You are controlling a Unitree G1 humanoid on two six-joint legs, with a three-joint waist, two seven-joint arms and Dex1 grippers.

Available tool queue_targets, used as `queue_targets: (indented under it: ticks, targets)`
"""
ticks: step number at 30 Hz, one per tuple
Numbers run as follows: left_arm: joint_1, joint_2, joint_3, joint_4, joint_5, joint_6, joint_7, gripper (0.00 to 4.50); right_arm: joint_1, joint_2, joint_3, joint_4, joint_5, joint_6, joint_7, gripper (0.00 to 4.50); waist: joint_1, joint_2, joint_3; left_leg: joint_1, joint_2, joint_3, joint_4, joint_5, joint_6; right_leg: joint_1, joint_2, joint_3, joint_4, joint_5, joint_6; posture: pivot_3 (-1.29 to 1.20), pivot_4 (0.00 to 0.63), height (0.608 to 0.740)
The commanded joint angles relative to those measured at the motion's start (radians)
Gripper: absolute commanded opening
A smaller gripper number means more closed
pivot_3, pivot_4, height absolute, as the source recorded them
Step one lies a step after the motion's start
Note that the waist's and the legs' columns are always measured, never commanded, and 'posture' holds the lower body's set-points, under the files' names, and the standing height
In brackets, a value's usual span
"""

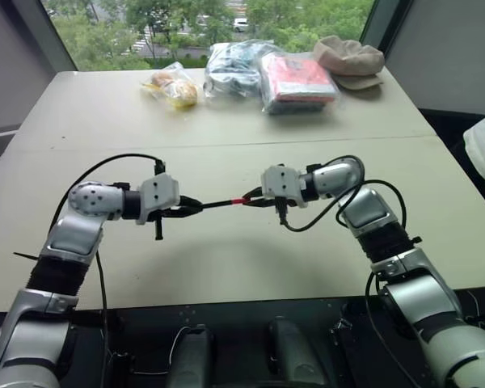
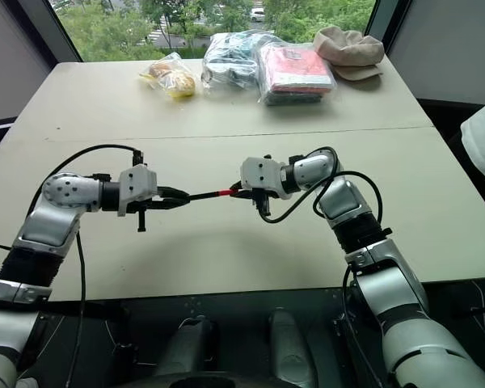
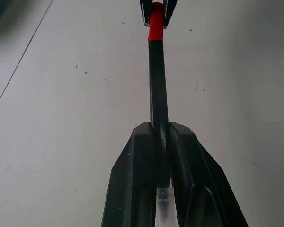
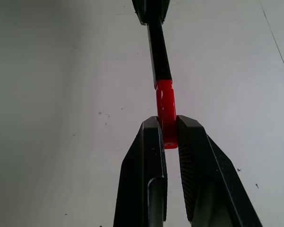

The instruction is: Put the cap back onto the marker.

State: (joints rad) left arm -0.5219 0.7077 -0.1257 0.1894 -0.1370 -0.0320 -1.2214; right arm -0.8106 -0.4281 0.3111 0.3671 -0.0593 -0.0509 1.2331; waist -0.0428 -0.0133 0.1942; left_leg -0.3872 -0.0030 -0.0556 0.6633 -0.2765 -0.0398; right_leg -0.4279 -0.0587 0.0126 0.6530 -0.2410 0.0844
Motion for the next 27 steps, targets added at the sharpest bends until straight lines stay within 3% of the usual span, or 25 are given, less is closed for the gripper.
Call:
queue_targets:
  ticks: [1,27]
  targets:
    - [-0.017,-0.01,-0.001,-0.053,-0.004,-0.038,0.006,0.0,-0.023,0.031,0.027,-0.054,0.024,0.0,0.019,0.01,0.0,0.0,0.0,0.0,0.0,0.0,0.0,0.0,0.0,0.0,0.0,0.0,0.0,0.0,0.0,0.0,0.15,0.74]
    - [-0.052,-0.04,0.006,-0.063,-0.008,-0.04,-0.002,0.0,0.003,0.106,0.06,-0.224,0.056,0.106,0.017,0.01,0.0,0.0,0.0,0.0,0.0,0.0,0.0,0.0,0.0,0.0,0.0,0.0,0.0,0.0,0.0,0.0,0.15,0.74]
